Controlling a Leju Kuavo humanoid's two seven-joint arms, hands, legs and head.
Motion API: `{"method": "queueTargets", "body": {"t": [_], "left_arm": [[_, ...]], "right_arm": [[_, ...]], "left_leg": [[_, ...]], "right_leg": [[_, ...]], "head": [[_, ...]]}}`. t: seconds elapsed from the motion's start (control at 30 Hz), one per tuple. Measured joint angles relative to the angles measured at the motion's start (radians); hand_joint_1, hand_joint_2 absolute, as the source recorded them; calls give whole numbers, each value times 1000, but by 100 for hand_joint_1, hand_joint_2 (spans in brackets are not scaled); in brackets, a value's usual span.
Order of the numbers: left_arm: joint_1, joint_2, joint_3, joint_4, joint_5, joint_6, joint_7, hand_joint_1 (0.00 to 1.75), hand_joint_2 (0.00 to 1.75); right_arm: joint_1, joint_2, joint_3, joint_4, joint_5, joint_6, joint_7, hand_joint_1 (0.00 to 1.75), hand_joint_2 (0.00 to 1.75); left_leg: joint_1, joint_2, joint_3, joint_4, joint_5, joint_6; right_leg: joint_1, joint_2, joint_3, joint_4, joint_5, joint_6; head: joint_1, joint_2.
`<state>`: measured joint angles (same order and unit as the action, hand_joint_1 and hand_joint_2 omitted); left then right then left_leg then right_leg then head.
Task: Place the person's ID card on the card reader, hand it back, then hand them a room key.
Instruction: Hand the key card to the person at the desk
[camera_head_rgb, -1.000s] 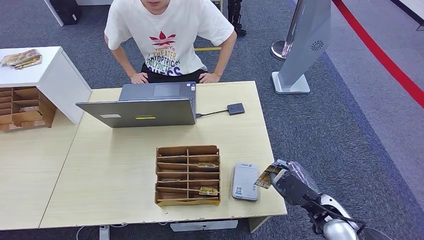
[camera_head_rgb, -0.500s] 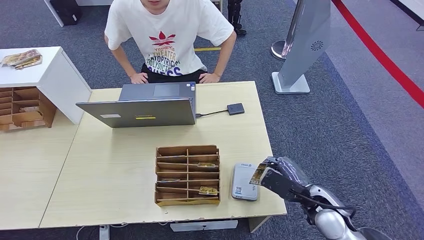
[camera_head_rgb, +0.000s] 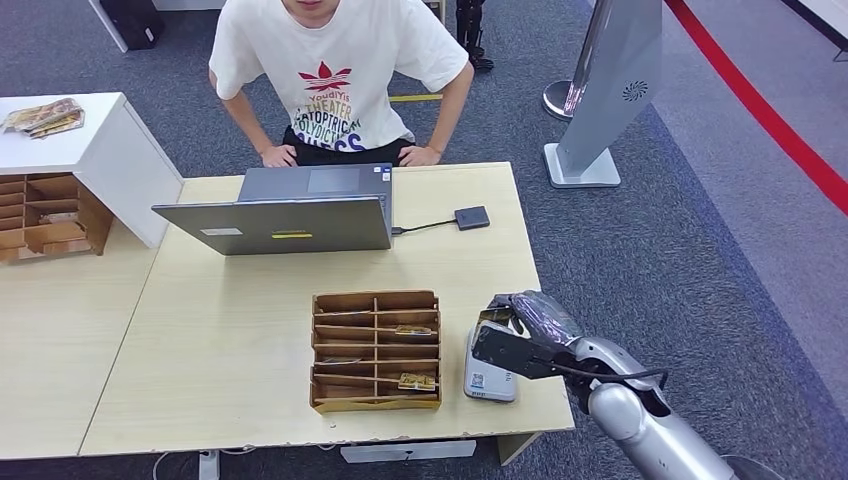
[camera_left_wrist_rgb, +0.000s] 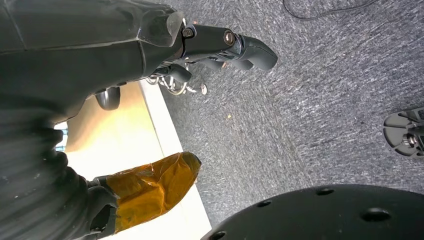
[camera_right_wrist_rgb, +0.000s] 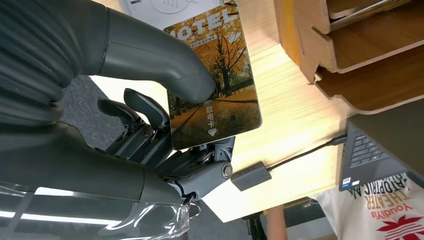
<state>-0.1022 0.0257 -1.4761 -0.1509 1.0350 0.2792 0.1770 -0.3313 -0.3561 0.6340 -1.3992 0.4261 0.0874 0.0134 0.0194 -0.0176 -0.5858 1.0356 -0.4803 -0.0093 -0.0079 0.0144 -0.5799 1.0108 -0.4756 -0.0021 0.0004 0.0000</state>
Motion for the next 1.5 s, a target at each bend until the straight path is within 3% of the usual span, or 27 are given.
{"method": "queueTargets", "body": {"t": [0.87, 1.5], "left_arm": [[-4, -2, -12, 0, -4, 1, 8, 0, 175], [-5, -1, -26, 0, -13, 0, 12, 0, 175]], "right_arm": [[-70, 30, 135, 219, -3, 10, 49, 175, 175], [-109, 67, 146, 337, 5, -4, 55, 175, 175]], "left_leg": [[0, 0, 0, 0, 0, 0], [0, 1, 4, 0, 0, 0]], "right_leg": [[0, 0, 0, 0, 0, 0], [0, 0, 4, 0, 0, 0]], "head": [[0, 0], [0, 0]]}}
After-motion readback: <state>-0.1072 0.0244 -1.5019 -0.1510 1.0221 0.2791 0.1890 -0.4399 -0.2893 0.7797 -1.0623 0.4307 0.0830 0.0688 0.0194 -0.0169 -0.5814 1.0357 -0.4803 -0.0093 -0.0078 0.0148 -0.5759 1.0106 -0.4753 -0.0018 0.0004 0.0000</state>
